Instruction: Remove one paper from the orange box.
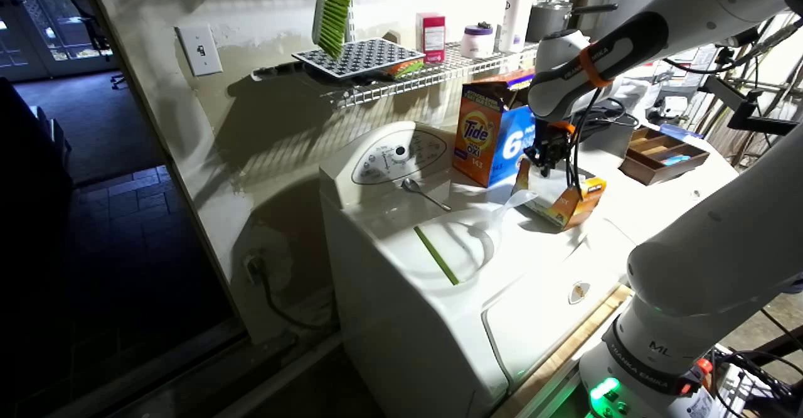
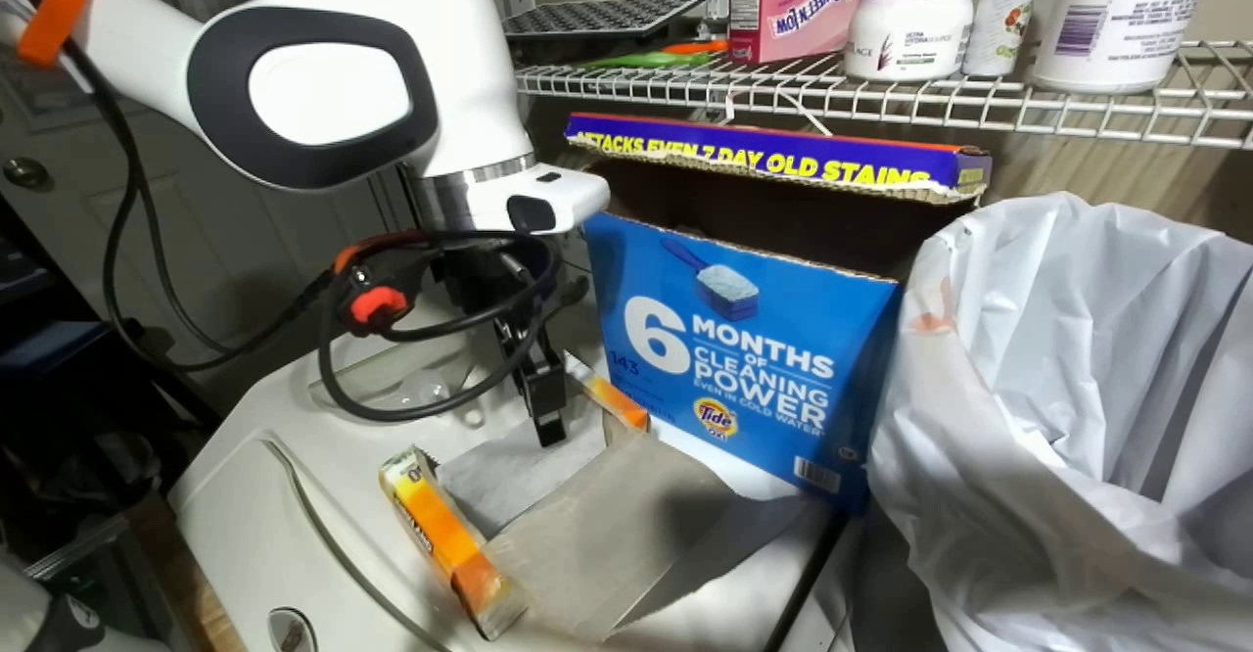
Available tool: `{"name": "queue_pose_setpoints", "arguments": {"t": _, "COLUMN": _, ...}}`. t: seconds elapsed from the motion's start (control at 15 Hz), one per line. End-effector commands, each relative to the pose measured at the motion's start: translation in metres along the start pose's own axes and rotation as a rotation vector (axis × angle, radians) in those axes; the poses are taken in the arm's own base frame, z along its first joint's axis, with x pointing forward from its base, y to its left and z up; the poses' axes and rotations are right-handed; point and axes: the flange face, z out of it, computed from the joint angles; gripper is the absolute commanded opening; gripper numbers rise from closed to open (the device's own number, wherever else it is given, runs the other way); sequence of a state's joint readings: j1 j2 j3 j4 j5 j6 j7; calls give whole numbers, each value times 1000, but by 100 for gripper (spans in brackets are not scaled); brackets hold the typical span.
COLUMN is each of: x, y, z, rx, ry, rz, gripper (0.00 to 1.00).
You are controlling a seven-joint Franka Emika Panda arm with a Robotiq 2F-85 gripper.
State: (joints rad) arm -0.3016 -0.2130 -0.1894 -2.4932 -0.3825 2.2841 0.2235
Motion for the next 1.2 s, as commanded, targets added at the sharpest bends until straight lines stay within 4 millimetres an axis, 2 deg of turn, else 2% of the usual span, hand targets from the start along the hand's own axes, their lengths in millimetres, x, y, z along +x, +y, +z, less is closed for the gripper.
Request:
{"name": "queue_pose_setpoints", "arguments": {"t": 0.0, "x": 5, "y": 7, "z": -9, "rx": -9, "ry": 31, "rz": 13, "gripper": 0}}
{"name": "queue_pose_setpoints", "arguments": {"t": 0.2, "x": 1, "y": 11, "z": -23, "rx": -6, "ry": 64, "rz": 22, "gripper": 0}}
{"name": "queue_pose_setpoints", "arguments": {"t": 0.6, "x": -17, "y": 28, "z": -74, "rx": 38, "ry": 144, "rz": 60, "gripper": 0}}
{"name": "queue_pose_setpoints", "arguments": {"t": 1.13, "x": -37, "y": 37, "z": -135, "rx": 220, "ry": 248, "rz": 93, "gripper": 0}}
